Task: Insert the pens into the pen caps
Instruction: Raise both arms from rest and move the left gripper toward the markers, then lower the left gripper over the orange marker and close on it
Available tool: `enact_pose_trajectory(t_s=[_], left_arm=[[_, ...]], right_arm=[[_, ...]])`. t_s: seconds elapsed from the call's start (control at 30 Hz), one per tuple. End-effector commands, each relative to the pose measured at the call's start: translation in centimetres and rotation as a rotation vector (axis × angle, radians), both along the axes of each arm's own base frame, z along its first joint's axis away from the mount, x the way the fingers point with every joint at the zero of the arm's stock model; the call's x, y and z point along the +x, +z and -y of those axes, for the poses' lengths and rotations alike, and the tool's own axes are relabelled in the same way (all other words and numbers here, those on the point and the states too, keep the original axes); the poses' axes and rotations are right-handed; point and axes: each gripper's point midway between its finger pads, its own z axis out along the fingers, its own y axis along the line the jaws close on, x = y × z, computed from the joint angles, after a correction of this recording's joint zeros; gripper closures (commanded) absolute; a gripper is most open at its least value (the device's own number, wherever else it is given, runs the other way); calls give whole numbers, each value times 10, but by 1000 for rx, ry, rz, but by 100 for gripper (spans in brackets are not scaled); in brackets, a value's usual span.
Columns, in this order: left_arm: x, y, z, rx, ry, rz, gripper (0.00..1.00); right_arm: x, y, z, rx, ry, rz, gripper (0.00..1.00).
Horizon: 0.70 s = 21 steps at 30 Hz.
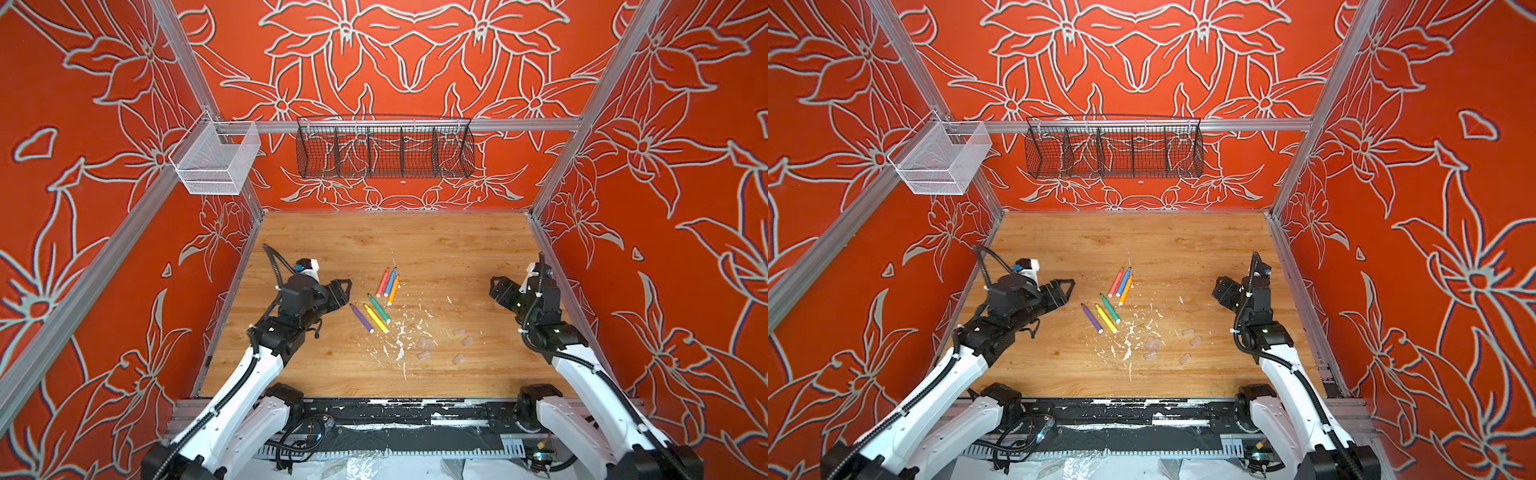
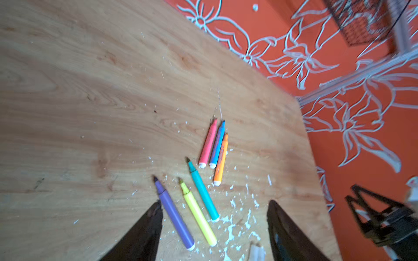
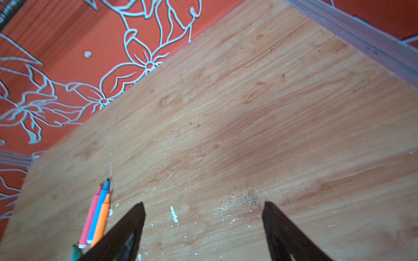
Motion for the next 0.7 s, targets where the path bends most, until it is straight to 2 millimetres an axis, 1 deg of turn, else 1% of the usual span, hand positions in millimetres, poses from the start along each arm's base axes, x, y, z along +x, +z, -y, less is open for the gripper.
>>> enact_pose_trajectory(t_s=[0.0,0.1,0.17,0.23,0.33,0.43,0.53,0.57,0.63,0.67], left_arm=[[4,1,26,159,-66,56,30],[11,-12,66,287,-180,13,33],[16,-22,84,383,-220,-32,38],[21,-35,97,449,-254,-77,43],[28,-55,109,488,-286,-147,46],[31,-67,113,519,-304,-196,48],[32,-73,118,525,-330,-223,50],[32,-75,120,529,-340,-229,50],[33,-80,120,555,-348,-242,50],[34,-83,118,574,-345,-254,51]], right_arm=[[0,3,-4,21,10,9,26],[-1,-3,-3,17,5,-3,31],[-3,-7,-1,3,0,-18,33],[-5,-5,1,-3,-10,-18,35],[-10,-2,4,-8,-26,-2,38],[-12,0,16,18,-114,34,36],[4,19,16,30,-131,75,35],[10,19,19,25,-148,66,36],[20,11,18,-1,-142,33,41],[23,2,18,-17,-134,8,44]])
